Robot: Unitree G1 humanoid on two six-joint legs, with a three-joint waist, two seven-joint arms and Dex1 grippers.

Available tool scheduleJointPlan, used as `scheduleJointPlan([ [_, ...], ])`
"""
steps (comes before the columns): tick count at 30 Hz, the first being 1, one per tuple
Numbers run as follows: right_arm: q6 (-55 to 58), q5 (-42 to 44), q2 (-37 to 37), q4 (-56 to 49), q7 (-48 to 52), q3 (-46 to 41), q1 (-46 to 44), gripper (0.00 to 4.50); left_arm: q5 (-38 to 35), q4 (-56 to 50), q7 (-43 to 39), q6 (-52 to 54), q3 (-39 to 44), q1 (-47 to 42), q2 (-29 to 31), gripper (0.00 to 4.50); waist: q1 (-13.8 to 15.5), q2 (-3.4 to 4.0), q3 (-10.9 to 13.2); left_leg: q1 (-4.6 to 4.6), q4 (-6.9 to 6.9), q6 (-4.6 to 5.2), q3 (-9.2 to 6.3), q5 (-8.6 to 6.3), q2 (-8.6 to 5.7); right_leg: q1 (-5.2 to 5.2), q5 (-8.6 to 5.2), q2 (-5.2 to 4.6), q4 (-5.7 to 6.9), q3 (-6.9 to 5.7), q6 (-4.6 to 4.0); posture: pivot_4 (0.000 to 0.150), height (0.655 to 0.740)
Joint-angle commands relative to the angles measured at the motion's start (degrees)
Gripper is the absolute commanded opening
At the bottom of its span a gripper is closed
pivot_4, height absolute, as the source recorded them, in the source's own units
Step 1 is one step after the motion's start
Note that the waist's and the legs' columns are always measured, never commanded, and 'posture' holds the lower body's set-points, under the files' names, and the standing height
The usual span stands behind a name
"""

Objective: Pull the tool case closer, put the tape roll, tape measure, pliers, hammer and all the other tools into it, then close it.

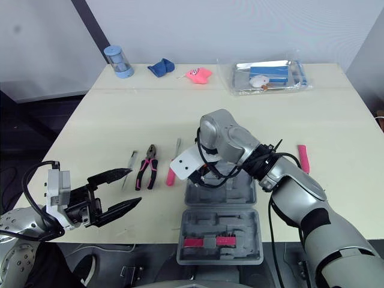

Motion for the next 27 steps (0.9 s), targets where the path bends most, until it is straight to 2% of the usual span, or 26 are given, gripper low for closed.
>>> scheduleJointPlan([
  [1,-1.02,-1.1,2.16,1.16,-1.57,1.3,-1.96,0.07,-0.82,0.17,-0.87,-0.49,1.98,1.95,-0.19,4.5,-0.19,0.0,0.0,-0.01,0.0,0.0,0.0,0.0,0.0,-0.03,0.0,0.0,0.01,0.0,-0.01,0.15,0.74],
  [15,-7.03,-3.44,6.82,10.34,-8.61,3.03,-2.92,0.07,-1.19,-1.08,-0.17,-0.95,3.64,5.25,-1.22,4.5,-0.3,-0.01,0.0,-0.02,-0.12,0.0,0.02,0.0,0.01,-0.18,0.03,0.01,0.08,0.03,-0.06,0.15,0.74],
  [27,-7.02,-4.01,6.44,9.91,-8.02,3.57,-1.09,0.07,-0.05,0.41,-0.4,-1.43,3.64,4.08,-0.56,4.5,-0.32,-0.01,-0.01,-0.01,-0.23,-0.03,0.04,0.02,0.01,-0.24,0.04,0.02,0.08,0.04,-0.09,0.15,0.74],
])
